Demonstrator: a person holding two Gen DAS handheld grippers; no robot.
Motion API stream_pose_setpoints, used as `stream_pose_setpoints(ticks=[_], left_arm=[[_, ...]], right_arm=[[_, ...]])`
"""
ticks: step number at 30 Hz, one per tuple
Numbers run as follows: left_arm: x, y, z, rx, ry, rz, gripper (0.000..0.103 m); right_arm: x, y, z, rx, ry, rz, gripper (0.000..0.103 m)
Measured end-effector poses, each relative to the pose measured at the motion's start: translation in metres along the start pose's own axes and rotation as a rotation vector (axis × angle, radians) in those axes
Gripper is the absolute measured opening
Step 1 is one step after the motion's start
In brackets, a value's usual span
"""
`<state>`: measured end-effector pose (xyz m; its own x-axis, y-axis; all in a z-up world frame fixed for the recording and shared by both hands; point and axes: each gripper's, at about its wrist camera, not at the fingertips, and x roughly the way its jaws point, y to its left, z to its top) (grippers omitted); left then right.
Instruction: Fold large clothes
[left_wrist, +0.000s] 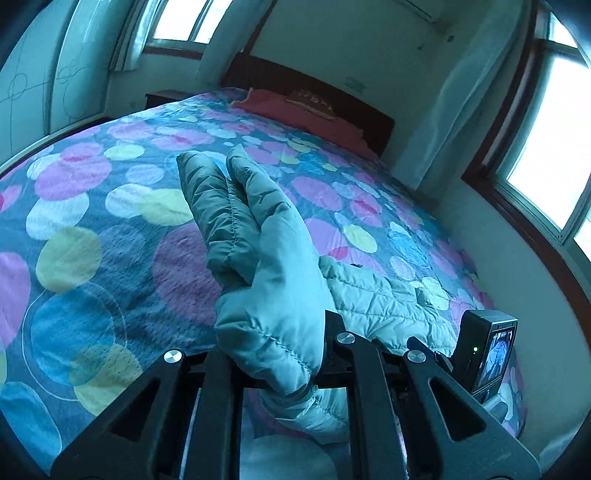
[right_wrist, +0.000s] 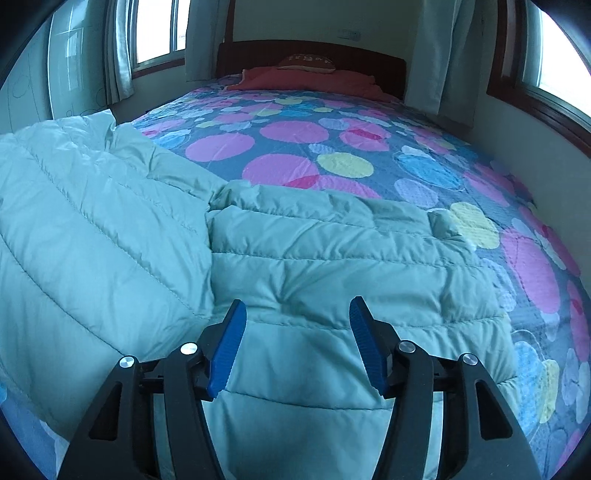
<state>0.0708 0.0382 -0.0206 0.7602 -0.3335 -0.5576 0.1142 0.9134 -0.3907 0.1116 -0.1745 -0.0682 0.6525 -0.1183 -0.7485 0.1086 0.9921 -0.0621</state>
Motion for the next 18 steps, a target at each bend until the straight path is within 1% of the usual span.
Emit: stream_pose_setpoints(ticks=[4, 9, 14, 18], left_arm=[[0.005, -0.040, 0.000, 0.080, 0.000, -0.031, 0.012], [0.019, -0.082, -0.008, 0.153, 0.032, -0.059, 0.012], [0.041, -0.118, -0.026, 0.221, 0.088, -0.072, 0.012], [0.061, -0.145, -0.047, 0.282, 0.145, -0.080, 0.012]], right_arm=[[-0.013, -0.039, -0.007, 0.054, -0.009, -0.041, 0.058], [-0.022, -0.091, -0.016, 0.126, -0.008, -0.090, 0.058], [-0.024, -0.134, -0.027, 0.179, 0.004, -0.136, 0.058], [-0.027, -0.158, -0.040, 0.210, 0.014, -0.163, 0.058]])
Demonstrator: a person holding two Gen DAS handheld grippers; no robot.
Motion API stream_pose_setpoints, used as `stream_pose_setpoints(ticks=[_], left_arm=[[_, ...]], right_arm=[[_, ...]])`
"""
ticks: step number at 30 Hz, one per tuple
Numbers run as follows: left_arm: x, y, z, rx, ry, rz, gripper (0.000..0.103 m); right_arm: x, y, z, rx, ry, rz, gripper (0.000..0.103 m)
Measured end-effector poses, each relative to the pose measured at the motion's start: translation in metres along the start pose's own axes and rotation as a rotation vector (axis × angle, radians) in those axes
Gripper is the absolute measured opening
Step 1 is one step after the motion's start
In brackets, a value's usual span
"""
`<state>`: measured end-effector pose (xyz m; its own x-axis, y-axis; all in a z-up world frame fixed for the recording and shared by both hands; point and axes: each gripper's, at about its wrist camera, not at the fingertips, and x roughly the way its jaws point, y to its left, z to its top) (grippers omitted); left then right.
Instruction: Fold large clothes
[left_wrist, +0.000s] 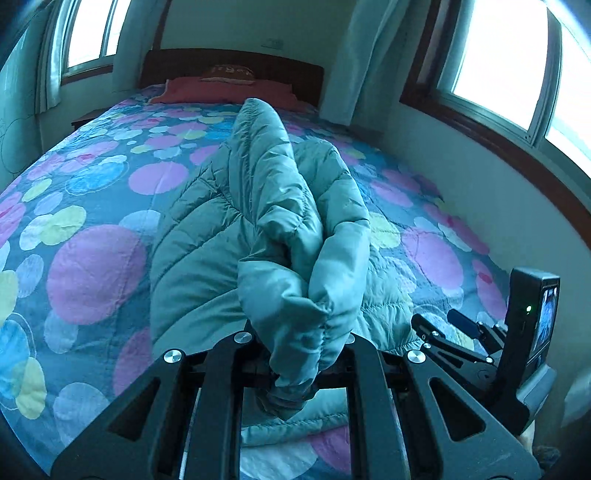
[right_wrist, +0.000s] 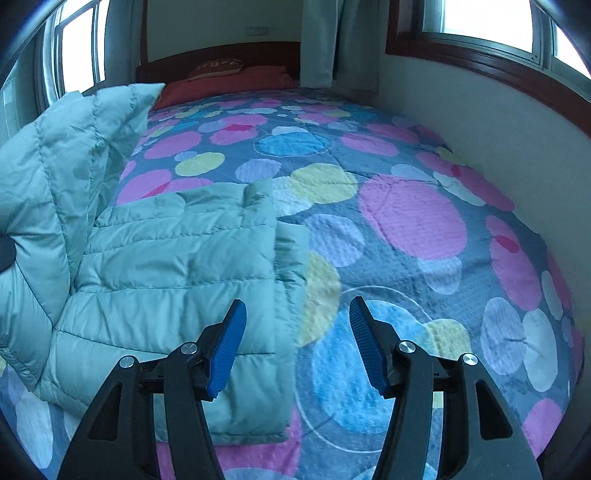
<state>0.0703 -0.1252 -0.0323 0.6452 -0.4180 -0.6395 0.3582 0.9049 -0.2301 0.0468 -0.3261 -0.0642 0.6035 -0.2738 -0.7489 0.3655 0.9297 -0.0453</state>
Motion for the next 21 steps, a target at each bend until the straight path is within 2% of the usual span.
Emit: stream_pose_setpoints(ticks=[8, 17, 21], left_arm=[[0.043, -0.039, -0.032, 0.095, 0.111, 0.002, 0.012], [0.066, -0.064, -0.059, 0.181, 0.126, 0.025, 0.012], [0.061, -0.065, -0.056, 0.166, 0.122, 0.005, 0.015]], right_arm=[[0.012, -0.038, -0.013, 0.066, 0.032, -0.021, 0.058], [0.021, -0.058, -0.026, 0.113, 0.059, -0.012, 0.058], [0.018, -0.062, -0.027, 0.126, 0.052, -0.011, 0.058]])
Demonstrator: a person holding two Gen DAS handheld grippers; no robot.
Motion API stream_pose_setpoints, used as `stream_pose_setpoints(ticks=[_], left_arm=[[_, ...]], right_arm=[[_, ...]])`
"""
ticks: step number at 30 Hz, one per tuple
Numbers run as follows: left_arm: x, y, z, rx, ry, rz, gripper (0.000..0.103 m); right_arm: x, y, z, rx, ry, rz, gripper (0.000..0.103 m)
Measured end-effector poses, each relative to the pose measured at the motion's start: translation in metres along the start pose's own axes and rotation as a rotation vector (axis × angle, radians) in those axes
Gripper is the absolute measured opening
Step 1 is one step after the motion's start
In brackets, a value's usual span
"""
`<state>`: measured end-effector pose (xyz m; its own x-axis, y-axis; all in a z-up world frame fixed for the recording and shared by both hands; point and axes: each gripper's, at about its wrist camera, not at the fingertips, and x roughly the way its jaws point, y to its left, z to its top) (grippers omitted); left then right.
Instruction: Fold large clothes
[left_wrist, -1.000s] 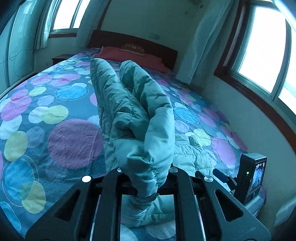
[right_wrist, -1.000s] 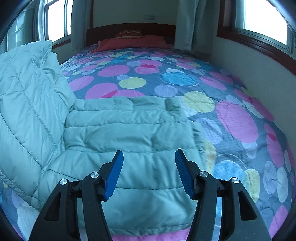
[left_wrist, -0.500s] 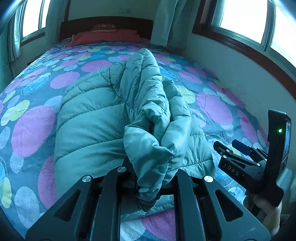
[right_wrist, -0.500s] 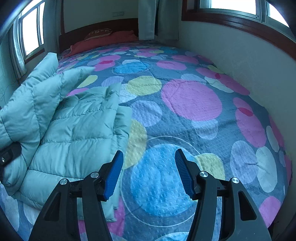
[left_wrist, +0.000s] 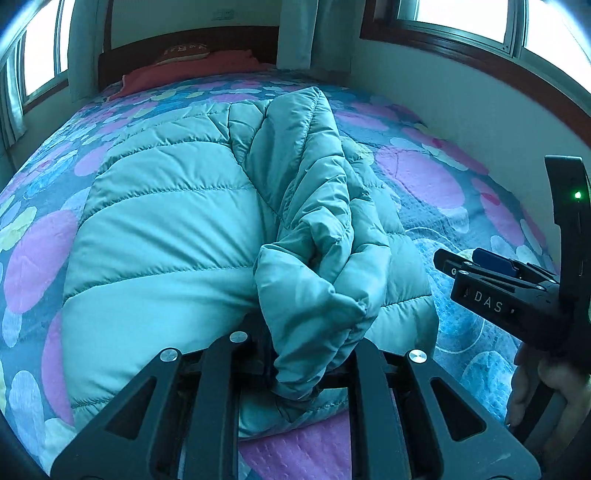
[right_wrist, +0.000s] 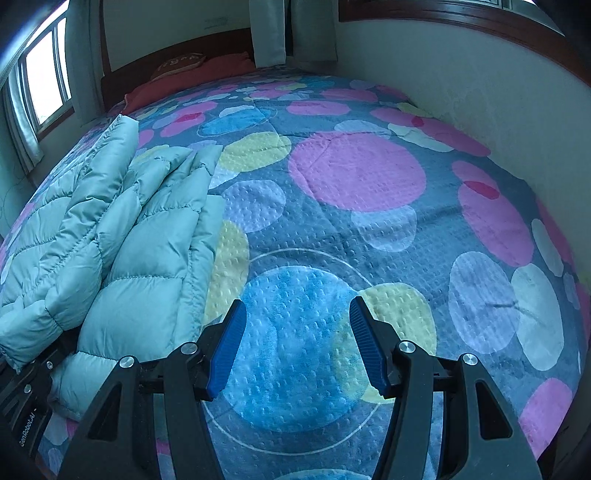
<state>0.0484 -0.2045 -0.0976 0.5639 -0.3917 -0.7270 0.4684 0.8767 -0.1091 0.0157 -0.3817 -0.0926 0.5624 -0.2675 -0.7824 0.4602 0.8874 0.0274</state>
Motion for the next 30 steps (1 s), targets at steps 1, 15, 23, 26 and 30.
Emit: stream_pose_setpoints(ticks=[1, 15, 23, 26, 30], left_arm=[[-0.004, -0.001, 0.000, -0.001, -0.004, -0.003, 0.016], [-0.086, 0.015, -0.007, -0.065, -0.141, -0.210, 0.052], [-0.087, 0.104, 0.001, -0.357, -0.189, -0.135, 0.054], [-0.071, 0.142, -0.001, -0.498, -0.156, -0.123, 0.054], [-0.046, 0.183, -0.004, -0.667, -0.091, -0.145, 0.053]], right_arm=[[-0.002, -0.001, 0.000, 0.003, -0.003, 0.001, 0.058], [-0.017, 0.001, 0.000, 0.011, -0.014, -0.003, 0.058], [-0.032, 0.014, 0.015, 0.016, -0.055, 0.013, 0.058], [-0.034, 0.022, 0.022, 0.009, -0.062, 0.025, 0.058], [-0.034, 0.032, 0.031, 0.016, -0.065, 0.055, 0.058]])
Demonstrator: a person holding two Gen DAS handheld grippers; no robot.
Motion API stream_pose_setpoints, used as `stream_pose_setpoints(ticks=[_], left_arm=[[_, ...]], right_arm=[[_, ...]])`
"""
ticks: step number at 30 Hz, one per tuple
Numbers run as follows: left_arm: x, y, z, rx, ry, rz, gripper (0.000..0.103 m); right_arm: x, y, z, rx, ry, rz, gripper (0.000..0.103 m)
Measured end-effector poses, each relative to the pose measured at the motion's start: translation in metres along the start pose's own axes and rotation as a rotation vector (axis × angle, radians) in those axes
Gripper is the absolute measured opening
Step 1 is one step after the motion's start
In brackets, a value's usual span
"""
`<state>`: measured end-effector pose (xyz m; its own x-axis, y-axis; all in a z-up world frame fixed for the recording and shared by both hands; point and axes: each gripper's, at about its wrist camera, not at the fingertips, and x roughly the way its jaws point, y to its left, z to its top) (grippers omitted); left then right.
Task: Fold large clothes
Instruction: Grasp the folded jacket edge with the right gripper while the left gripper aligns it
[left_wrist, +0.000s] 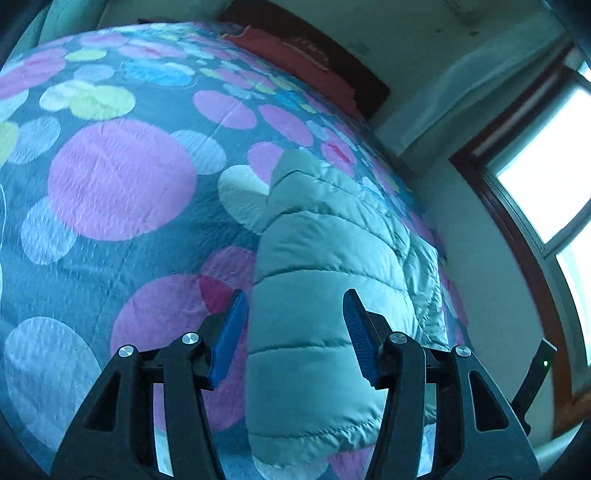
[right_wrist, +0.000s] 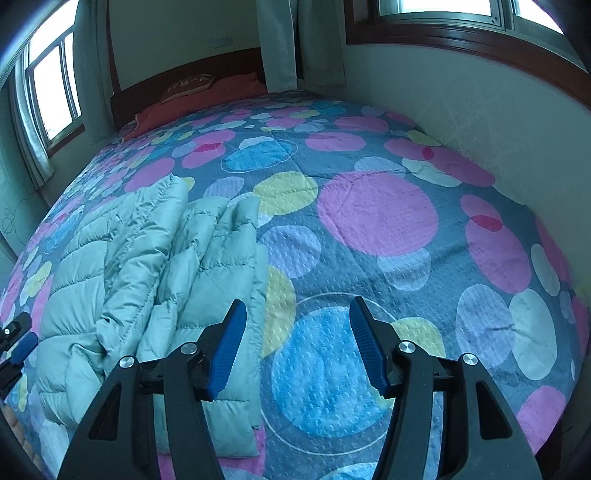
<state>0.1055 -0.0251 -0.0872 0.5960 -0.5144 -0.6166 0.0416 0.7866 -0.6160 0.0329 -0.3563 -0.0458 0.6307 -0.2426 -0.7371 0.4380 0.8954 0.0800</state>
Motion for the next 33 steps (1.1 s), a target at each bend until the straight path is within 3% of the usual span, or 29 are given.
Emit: stream_pose_setpoints(ticks=[5, 9, 11, 12, 16, 20, 21, 22, 23, 25, 28, 33], left_arm=[[0.017, 0.018, 0.013, -0.129, 0.034, -0.031, 0.054], [0.032, 0.019, 0.016, -0.210, 0.061, -0.095, 0.056], [0.040, 0.019, 0.016, -0.241, 0.071, -0.112, 0.058], [0.043, 0.020, 0.017, -0.254, 0.070, -0.115, 0.058], [0.052, 0.018, 0.019, -0.276, 0.070, -0.125, 0.060], [0.056, 0.016, 0.020, -0.253, 0.068, -0.113, 0.060], [0.057, 0.015, 0.019, -0.250, 0.068, -0.112, 0.060], [0.058, 0.014, 0.020, -0.248, 0.069, -0.111, 0.060], [0.058, 0.013, 0.020, -0.244, 0.071, -0.113, 0.060], [0.055, 0.007, 0.021, -0.229, 0.076, -0.117, 0.060], [0.047, -0.005, 0.018, -0.190, 0.075, -0.127, 0.060], [0.062, -0.021, 0.006, -0.118, 0.118, -0.063, 0.060]], right_arm=[[0.006, 0.008, 0.016, 0.068, 0.002, 0.094, 0.058], [0.021, 0.009, 0.026, 0.217, 0.031, 0.281, 0.058], [0.035, 0.011, 0.029, 0.293, 0.063, 0.373, 0.070], [0.040, 0.012, 0.030, 0.318, 0.077, 0.399, 0.070], [0.064, 0.020, 0.030, 0.383, 0.138, 0.479, 0.071], [0.078, 0.033, 0.029, 0.369, 0.177, 0.543, 0.070], [0.081, 0.037, 0.028, 0.352, 0.184, 0.539, 0.066], [0.083, 0.040, 0.027, 0.334, 0.195, 0.547, 0.039], [0.083, 0.042, 0.027, 0.326, 0.194, 0.557, 0.026], [0.073, 0.037, 0.030, 0.318, 0.150, 0.551, 0.017], [0.059, 0.022, 0.034, 0.320, 0.104, 0.539, 0.013], [0.078, -0.010, 0.022, 0.366, 0.138, 0.493, 0.013]])
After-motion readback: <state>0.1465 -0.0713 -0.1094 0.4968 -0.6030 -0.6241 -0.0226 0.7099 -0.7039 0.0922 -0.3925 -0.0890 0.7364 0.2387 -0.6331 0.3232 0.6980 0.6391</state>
